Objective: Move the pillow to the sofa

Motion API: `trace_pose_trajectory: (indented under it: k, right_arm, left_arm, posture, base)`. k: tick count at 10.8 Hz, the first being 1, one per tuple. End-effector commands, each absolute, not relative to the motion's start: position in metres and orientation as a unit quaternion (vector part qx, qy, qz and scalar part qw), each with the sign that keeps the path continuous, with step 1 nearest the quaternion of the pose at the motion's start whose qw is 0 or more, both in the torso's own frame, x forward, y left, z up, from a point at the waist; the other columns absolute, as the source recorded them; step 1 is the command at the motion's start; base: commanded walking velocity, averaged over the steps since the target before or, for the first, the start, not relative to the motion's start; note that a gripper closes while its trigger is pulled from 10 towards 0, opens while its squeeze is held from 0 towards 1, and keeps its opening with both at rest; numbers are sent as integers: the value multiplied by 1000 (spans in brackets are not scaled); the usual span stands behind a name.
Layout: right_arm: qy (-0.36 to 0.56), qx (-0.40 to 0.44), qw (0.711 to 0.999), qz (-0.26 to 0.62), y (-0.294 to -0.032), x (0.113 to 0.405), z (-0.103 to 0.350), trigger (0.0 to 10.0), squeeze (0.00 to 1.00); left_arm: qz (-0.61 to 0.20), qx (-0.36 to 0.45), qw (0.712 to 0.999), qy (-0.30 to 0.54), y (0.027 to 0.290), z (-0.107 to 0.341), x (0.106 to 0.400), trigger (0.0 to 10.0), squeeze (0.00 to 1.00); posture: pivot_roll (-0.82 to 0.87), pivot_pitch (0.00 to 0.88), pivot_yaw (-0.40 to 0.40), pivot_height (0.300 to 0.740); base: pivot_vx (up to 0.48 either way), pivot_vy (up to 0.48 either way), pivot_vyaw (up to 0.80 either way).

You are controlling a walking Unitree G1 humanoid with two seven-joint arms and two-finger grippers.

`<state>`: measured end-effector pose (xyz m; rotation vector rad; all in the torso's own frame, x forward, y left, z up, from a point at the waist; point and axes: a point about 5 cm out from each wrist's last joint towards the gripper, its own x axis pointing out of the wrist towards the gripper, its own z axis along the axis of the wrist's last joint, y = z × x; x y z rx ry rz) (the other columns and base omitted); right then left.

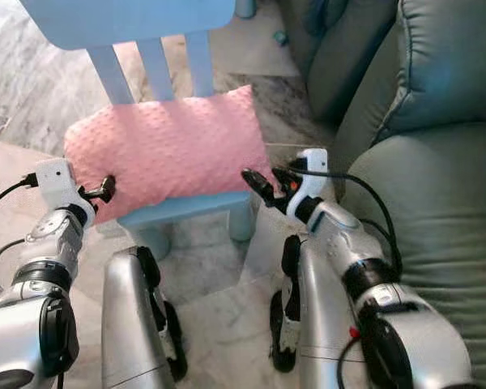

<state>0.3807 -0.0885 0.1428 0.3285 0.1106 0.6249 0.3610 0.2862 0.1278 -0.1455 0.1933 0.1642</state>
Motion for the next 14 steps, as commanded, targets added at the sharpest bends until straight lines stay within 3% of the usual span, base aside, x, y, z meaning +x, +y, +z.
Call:
trace_pose_trajectory:
  k: [1, 5, 10, 12, 14]
  right_arm:
    - [60, 163, 939, 296, -86, 381, 138, 10000, 0]
    - [37, 134, 949, 283, -77, 388, 150, 10000, 0]
    - [73, 156, 920, 353, -44, 376, 140, 10000, 0]
    - [71, 120, 922, 361, -35, 374, 138, 10000, 0]
    - [36, 4, 946, 323, -39, 378, 143, 10000, 0]
  left_arm:
    - [75, -78, 987, 118, 284, 119, 358, 10000, 0]
    - [70, -64, 989, 113, 284, 128, 362, 10000, 0]
    - [69, -64, 988, 124, 285, 124, 360, 10000, 0]
    - [63, -90, 986, 123, 283, 122, 360, 10000, 0]
    - [54, -88, 987, 121, 276, 125, 364, 10000, 0]
  posture:
    - [-53, 413, -7, 461]
    - [-30, 411, 2, 461]
    - [27, 430, -3, 461]
    - [36, 435, -3, 461]
    - [39, 436, -4, 461]
  base:
    - [0, 0, 0]
    - [0, 0, 0]
    - [0, 0, 0]
    - [0, 0, 0]
    - [0, 0, 0]
